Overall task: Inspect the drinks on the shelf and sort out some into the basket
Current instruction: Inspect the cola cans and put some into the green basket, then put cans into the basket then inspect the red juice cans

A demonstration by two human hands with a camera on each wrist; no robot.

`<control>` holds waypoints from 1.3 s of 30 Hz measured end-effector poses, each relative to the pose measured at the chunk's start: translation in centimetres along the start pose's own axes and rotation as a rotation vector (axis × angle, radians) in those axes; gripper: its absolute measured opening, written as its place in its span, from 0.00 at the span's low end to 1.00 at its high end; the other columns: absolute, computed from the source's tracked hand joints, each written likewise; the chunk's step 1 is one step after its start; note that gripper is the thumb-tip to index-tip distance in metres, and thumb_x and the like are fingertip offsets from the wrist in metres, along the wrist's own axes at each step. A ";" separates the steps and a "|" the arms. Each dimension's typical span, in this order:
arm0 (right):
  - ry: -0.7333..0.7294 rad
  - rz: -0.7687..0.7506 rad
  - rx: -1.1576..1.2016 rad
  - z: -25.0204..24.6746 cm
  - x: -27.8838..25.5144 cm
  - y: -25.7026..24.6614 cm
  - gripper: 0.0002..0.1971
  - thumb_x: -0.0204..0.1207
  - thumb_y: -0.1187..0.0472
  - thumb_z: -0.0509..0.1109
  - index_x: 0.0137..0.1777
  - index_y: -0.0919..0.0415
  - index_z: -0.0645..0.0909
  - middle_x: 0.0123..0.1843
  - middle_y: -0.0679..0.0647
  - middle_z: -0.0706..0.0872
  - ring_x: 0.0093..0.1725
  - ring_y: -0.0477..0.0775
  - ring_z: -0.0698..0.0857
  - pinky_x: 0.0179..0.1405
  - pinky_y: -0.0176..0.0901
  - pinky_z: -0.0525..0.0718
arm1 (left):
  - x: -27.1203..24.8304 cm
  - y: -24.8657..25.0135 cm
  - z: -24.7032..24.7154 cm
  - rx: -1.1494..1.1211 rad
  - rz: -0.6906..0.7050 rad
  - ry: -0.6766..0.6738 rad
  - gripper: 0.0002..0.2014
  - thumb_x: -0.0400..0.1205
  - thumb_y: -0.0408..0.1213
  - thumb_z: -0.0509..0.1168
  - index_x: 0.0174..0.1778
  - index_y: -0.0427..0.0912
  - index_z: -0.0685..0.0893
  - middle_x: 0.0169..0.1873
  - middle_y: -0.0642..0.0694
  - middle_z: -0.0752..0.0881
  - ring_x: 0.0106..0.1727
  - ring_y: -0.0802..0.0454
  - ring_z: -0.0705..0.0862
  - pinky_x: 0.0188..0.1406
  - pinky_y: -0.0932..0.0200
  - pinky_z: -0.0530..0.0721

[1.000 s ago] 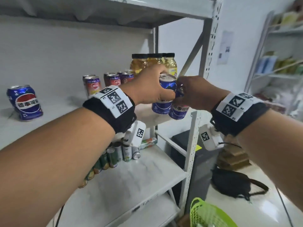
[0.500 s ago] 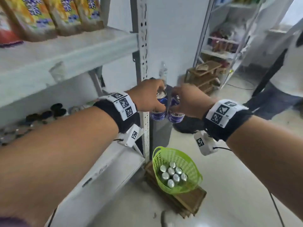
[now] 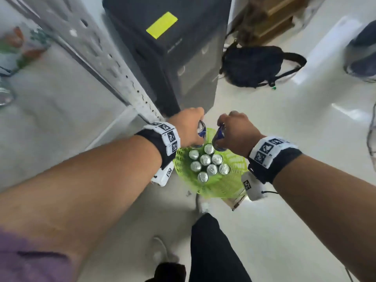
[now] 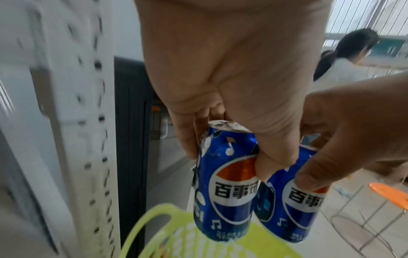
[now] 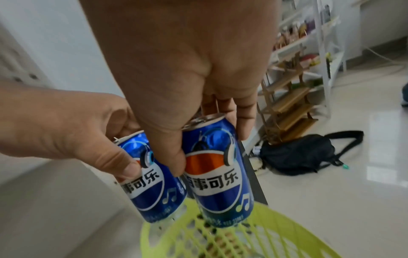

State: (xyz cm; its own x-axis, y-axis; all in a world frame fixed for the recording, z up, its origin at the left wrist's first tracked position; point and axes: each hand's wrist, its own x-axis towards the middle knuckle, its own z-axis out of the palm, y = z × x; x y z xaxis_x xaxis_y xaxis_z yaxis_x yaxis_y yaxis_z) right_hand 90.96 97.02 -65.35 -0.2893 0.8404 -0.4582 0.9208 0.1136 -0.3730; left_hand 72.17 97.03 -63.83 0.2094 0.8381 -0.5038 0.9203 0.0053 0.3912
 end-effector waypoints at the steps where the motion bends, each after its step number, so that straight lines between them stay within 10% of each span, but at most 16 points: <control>1: -0.028 0.010 0.000 1.8 0.7 1.2 0.27 0.70 0.51 0.80 0.69 0.56 0.81 0.60 0.60 0.80 0.64 0.65 0.77 0.59 0.53 0.84 | 1.2 -0.5 1.8 0.005 -0.011 -0.023 0.29 0.71 0.45 0.85 0.61 0.44 0.78 0.53 0.45 0.86 0.54 0.40 0.86 0.57 0.42 0.89; 14: -0.122 -0.043 -0.323 13.7 7.8 6.4 0.24 0.77 0.67 0.71 0.73 0.58 0.77 0.70 0.64 0.75 0.71 0.70 0.73 0.63 0.60 0.78 | 10.9 -6.1 14.7 0.260 -0.036 -0.079 0.30 0.77 0.38 0.83 0.71 0.43 0.77 0.70 0.40 0.84 0.70 0.35 0.86 0.62 0.41 0.88; 24: -0.141 -0.005 -0.412 16.1 9.1 6.5 0.18 0.84 0.60 0.66 0.73 0.61 0.79 0.73 0.66 0.75 0.76 0.72 0.71 0.74 0.64 0.75 | 12.2 -8.0 17.6 0.168 -0.072 -0.040 0.30 0.80 0.33 0.80 0.78 0.40 0.78 0.73 0.39 0.83 0.76 0.36 0.81 0.76 0.42 0.82; 39: 0.049 -0.293 -0.228 2.5 -7.5 -16.0 0.20 0.78 0.52 0.71 0.68 0.57 0.84 0.63 0.62 0.82 0.68 0.68 0.80 0.66 0.60 0.83 | -15.5 -9.0 -0.3 0.036 -0.119 0.268 0.21 0.80 0.47 0.78 0.69 0.48 0.88 0.64 0.44 0.91 0.65 0.41 0.88 0.66 0.44 0.87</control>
State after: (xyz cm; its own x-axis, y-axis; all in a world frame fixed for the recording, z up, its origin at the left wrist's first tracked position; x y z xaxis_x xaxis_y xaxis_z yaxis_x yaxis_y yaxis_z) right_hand 77.69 87.61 -57.98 -0.5414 0.7786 -0.3172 0.8370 0.4636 -0.2907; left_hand 60.52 84.15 -59.28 0.0085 0.9469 -0.3213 0.9453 0.0972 0.3113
